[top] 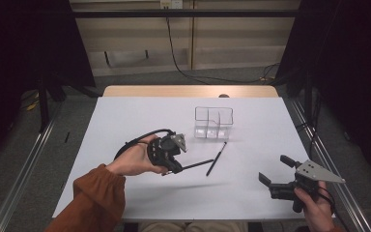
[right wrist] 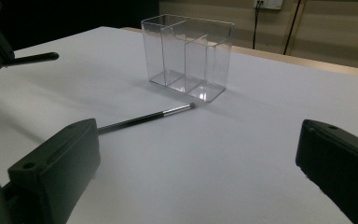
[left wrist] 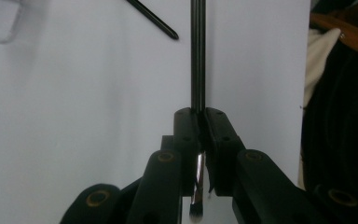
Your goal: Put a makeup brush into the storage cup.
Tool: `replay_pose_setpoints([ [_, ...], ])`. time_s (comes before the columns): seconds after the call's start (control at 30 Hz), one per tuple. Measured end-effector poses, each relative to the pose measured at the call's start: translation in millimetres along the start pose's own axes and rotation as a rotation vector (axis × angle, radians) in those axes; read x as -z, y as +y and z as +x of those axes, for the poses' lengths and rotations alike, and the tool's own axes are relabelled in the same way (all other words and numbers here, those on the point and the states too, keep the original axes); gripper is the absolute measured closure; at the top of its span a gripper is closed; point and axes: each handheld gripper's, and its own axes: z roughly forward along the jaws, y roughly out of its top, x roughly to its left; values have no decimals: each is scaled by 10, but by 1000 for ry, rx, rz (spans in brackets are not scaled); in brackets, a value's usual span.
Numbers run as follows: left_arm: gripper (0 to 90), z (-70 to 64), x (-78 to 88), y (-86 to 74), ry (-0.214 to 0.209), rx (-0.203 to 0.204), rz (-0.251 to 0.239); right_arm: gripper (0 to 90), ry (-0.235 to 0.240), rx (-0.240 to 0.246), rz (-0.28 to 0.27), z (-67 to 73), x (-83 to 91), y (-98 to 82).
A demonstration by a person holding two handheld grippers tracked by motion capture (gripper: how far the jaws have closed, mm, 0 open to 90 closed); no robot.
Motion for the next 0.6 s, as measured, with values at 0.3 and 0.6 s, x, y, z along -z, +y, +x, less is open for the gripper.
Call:
replay_pose_setpoints([
  [0.3,840,79,-63,-38,-19,12,19,0,0,-1,-3,1,-3,2],
  [0.6,839,104,-121,-73,-49,29,19,0,25,7,-19,18,-28,38],
])
